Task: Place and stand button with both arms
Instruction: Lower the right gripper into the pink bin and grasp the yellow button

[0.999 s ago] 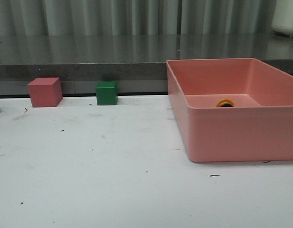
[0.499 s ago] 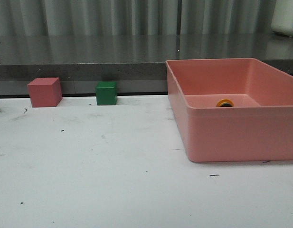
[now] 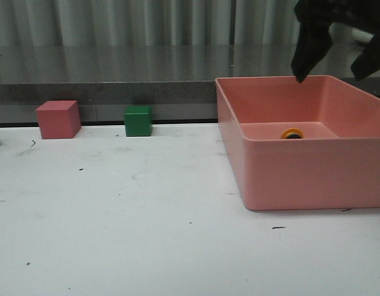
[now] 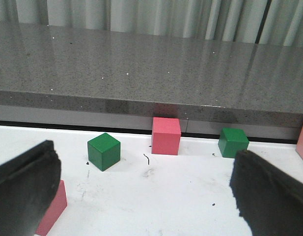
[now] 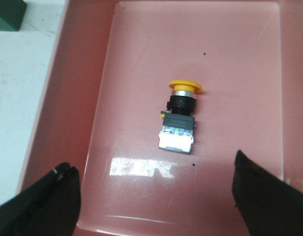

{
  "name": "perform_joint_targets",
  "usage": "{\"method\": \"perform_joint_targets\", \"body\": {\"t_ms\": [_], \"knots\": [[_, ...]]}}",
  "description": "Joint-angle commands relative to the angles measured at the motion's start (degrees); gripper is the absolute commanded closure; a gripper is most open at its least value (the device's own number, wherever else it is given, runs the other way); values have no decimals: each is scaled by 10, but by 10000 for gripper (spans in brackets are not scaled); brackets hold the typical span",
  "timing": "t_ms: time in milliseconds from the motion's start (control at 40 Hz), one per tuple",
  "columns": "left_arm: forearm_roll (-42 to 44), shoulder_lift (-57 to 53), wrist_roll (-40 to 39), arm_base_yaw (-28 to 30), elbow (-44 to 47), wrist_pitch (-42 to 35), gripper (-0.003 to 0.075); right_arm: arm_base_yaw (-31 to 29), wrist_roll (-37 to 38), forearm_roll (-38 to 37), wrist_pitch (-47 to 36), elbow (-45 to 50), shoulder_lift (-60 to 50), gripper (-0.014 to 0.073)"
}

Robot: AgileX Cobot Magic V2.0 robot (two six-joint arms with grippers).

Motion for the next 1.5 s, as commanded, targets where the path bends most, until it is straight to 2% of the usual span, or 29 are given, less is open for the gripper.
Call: {"method": "perform_joint_targets", "body": {"t_ms": [0, 375, 724, 799, 849, 874, 949, 1024, 1099, 1298, 1473], "knots": [[-6, 7, 1, 2, -20, -41, 48, -4, 15, 2, 4, -63, 40, -50], [-6, 7, 1, 2, -20, -41, 48, -7, 41, 2, 34, -181, 197, -50], [-6, 7, 1, 2, -20, -40, 48, -11, 45, 2, 39, -197, 253, -41], [-6, 7, 1, 2, -20, -40, 48, -11, 45, 2, 39, -197, 253, 34], [-6, 7, 1, 2, -20, -40, 48, -11, 45, 2, 39, -197, 253, 127], [-6, 7, 1, 2, -20, -40, 48, -11, 45, 2, 39, -197, 253, 200], [-6, 7, 1, 2, -20, -40, 48, -11, 45, 2, 39, -197, 253, 328], [-6, 7, 1, 2, -20, -40, 48, -11, 45, 2, 39, -197, 252, 414], [-6, 7, 1, 2, -20, -40, 48, -11, 45, 2, 40, -197, 249, 452], [-6, 7, 1, 2, -20, -40, 48, -10, 45, 2, 47, -197, 206, 453], [-6, 7, 1, 2, -20, -40, 48, 2, 45, 2, 52, -197, 124, 453]]}}
